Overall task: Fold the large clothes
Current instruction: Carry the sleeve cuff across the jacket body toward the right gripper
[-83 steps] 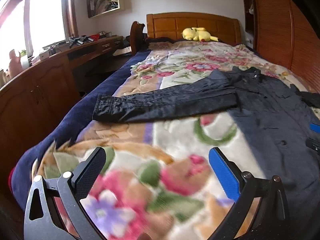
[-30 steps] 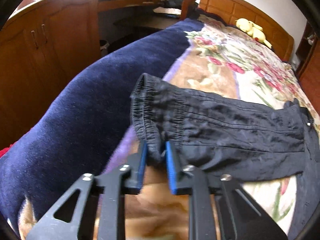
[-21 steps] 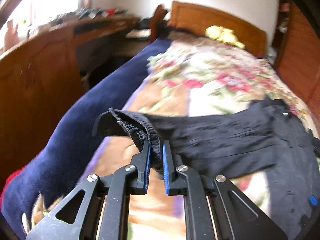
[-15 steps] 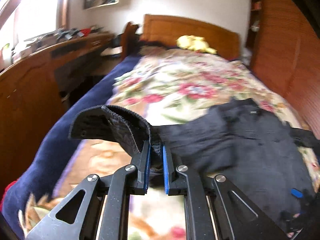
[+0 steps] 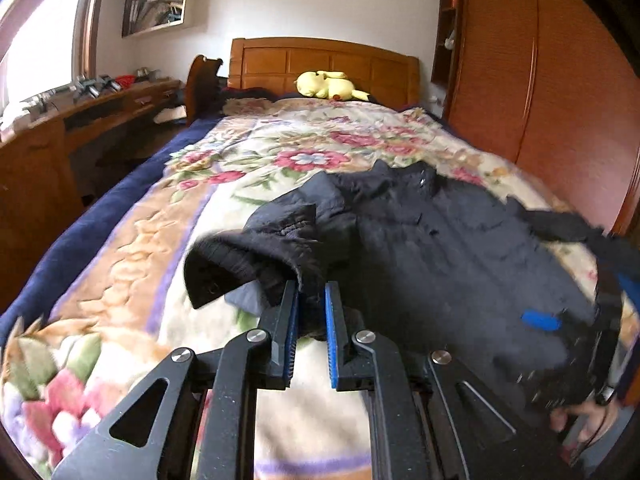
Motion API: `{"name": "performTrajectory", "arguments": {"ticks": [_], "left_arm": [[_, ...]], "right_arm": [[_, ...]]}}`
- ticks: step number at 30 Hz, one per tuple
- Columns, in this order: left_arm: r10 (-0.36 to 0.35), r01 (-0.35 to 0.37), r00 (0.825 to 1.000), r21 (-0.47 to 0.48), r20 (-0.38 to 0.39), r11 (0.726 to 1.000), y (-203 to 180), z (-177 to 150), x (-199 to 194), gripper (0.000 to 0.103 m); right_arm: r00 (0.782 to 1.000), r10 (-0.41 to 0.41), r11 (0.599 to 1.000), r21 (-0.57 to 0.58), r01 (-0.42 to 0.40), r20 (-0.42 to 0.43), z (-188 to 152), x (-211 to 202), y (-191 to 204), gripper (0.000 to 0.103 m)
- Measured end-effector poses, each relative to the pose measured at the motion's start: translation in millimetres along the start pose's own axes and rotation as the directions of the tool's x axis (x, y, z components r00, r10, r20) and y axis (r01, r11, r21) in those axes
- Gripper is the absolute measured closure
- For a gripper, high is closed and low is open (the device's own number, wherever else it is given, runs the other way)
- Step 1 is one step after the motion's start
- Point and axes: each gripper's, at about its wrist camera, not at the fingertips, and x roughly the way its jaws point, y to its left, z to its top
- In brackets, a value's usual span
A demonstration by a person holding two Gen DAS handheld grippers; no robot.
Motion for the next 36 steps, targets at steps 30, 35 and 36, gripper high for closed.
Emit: {"name": "performTrajectory", "arguments": {"ticks": [30,35,36], "left_arm": [[0.155,-0.144,0.979,-0.088,0.133,0.986,102,-52,-100,0.020],[0.169,-0.153,0.975,-0.114,0.143,0.982,116,-56,-106,0.019],[0.172,-0.156,0.975,-0.116,0.144,0.981,117,-56,-106,0.019]], "right_arm": [[0.977,0.196,0.948,-0.240,-0.210,-0.080,80,15,129,0.005],[0.953,0.262,0.914,-0.277,-0.295,-0.150,90,47,168,0.010],[0.950,0.266,0.908,-0.287,-0.304,-0.164,91,53,175,0.011]]}}
